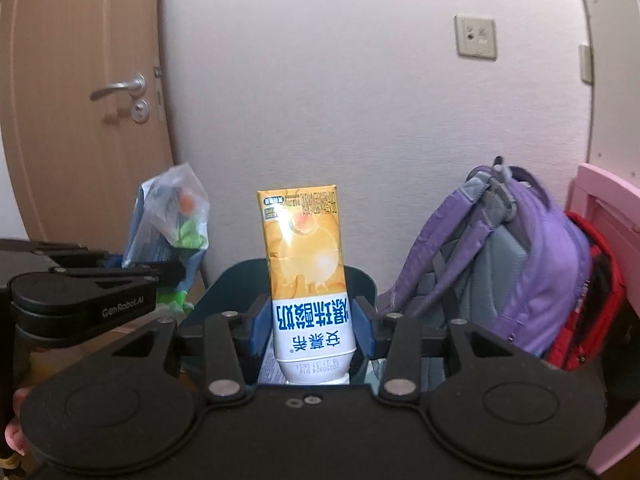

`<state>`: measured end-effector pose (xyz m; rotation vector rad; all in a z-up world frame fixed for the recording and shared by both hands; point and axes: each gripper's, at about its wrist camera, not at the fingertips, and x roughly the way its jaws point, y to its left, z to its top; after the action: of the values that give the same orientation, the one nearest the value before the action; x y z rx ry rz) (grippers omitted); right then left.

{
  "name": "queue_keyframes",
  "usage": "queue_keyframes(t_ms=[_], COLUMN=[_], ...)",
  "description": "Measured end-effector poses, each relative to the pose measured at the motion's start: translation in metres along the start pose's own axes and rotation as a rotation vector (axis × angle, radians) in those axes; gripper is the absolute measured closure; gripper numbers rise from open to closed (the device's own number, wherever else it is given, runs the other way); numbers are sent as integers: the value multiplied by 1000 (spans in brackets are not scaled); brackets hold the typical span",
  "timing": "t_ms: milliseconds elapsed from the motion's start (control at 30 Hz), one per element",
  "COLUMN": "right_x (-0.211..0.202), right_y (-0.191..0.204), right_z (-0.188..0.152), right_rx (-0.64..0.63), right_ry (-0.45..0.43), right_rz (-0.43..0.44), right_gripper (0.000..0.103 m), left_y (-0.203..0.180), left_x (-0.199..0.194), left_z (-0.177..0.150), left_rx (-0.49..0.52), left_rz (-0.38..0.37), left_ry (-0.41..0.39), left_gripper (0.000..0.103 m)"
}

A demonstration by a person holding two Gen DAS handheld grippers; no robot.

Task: Collect trash
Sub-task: 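Lift the plastic bag with the left tool while the right tool carries the milk carton to the bin, then open the left gripper over the teal bin while the right gripper releases the milk carton in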

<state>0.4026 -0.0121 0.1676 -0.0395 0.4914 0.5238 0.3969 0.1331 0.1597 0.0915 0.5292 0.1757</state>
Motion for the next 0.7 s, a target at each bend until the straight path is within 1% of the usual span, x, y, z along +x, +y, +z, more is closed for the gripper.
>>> queue_keyframes(t_ms=[267,467,633,700], right_x=[88,120,138,143], right_y=[4,12,17,21], right_z=[-13,-22,-33,-37], right_rx=[-21,-66,-98,-112], right_ry=[120,195,249,273], right_rz=[-15,-14,-11,-12], right_gripper=[60,60,60,60], left_y=[-2,1,-4,-8], left_x=[91,138,161,169], left_z=[-3,-8,-17,-22], left_rx=[29,1,23,42], left_rz=[-6,-38,-63,-61], left_ry=[140,238,322,353], left_gripper=[89,89,89,89])
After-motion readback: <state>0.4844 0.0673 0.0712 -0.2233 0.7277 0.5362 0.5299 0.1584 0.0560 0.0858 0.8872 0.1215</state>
